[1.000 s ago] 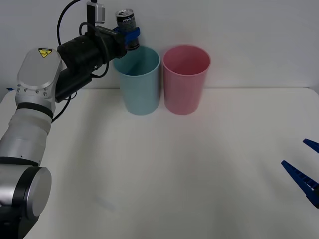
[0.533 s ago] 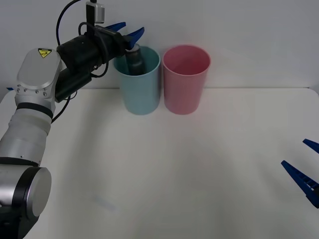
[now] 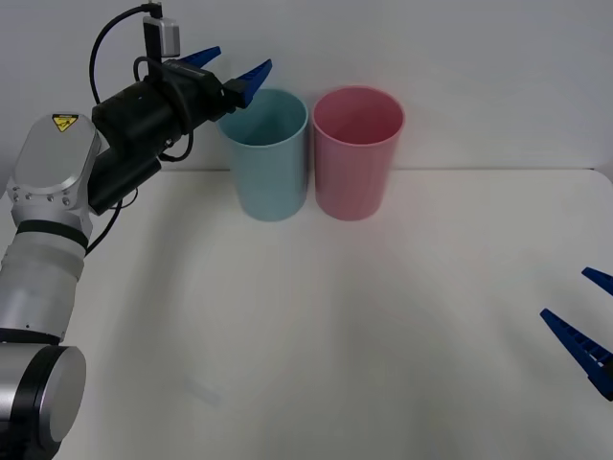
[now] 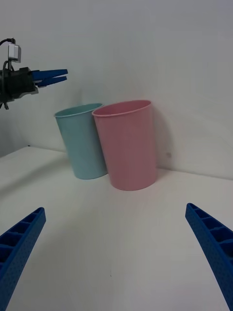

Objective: Grasp the object on the table and drop it into the matching bin: aluminum can to the light blue bin, PET bottle to the pink bin.

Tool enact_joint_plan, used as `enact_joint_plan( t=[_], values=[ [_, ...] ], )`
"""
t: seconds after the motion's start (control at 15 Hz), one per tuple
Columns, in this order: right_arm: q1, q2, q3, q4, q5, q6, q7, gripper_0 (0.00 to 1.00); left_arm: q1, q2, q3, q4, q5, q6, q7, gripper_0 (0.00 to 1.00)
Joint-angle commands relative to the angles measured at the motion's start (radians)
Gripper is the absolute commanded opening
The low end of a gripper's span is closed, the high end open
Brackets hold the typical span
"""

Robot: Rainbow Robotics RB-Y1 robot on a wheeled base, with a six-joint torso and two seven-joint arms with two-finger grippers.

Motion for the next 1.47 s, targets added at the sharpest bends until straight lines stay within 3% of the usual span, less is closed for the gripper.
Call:
enact_joint_plan(
  t=[0.07,0.4,0.6,1.07,1.47],
  values=[
    [0.000,0.000,0.000,0.000,0.000,0.000,0.000,1.00,0.088,0.017,0.000,-0.102,0.050,0.000,-0.007,1.00],
    [0.000,0.000,0.000,0.000,0.000,0.000,0.000,1.00,0.272,0.078,0.003,-0.278,0.153,-0.003,-0.042,1.00],
    [0.000,0.000,0.000,0.000,0.000,0.000,0.000,1.00,0.384,0.100,0.038,-0.353,0.216,-0.029,-0.142,1.00],
    [0.000,0.000,0.000,0.000,0.000,0.000,0.000,1.00,0.559,0.158,0.267,-0.379,0.242,-0.340,-0.222,1.00],
    [0.000,0.000,0.000,0.000,0.000,0.000,0.000,1.00,0.800,0.189,0.371,-0.539,0.288,-0.420,-0.218,1.00]
  ],
)
